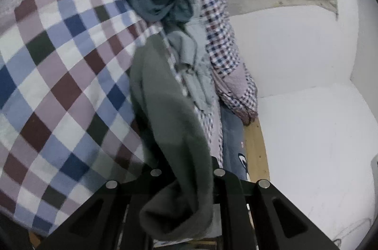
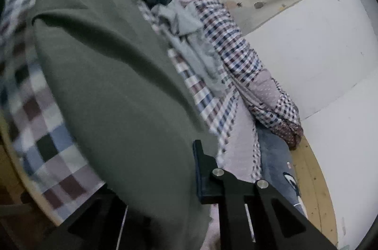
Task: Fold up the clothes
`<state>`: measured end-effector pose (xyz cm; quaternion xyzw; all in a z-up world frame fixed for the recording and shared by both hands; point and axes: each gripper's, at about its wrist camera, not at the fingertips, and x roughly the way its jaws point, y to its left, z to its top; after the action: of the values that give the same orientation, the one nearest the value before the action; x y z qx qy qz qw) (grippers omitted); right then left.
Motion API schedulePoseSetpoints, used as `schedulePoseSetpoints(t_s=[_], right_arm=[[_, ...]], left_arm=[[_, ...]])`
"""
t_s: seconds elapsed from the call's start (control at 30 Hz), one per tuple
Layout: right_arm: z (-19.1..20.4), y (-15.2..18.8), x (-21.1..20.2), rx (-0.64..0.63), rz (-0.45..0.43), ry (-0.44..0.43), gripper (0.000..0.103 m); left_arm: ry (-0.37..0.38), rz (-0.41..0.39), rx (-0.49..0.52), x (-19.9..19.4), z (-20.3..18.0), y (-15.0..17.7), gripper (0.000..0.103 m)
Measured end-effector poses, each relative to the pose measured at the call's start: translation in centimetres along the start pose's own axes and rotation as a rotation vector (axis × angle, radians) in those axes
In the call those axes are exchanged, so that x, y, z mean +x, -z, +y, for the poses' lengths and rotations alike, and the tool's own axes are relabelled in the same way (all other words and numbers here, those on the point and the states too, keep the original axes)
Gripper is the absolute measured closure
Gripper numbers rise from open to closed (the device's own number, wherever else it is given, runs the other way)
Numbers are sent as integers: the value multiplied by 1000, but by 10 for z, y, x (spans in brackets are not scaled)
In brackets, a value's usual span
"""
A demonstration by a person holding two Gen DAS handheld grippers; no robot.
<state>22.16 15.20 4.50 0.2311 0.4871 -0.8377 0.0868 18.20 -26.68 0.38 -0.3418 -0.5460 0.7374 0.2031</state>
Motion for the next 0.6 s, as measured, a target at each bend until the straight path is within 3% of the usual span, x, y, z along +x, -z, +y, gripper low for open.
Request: schedulePoseSetpoints(t_s=[0.4, 0.5, 0.6], right_arm=[[-116, -27, -144, 58, -61, -93, 94], [-141, -36, -167, 79, -58, -123, 93], [-155, -43, -169, 105, -42, -163, 92]], left_arm=[[150, -21, 128, -96, -143, 28, 92], [145, -10, 127, -109, -167, 28, 92], [105, 6, 105, -104, -166, 23, 92]])
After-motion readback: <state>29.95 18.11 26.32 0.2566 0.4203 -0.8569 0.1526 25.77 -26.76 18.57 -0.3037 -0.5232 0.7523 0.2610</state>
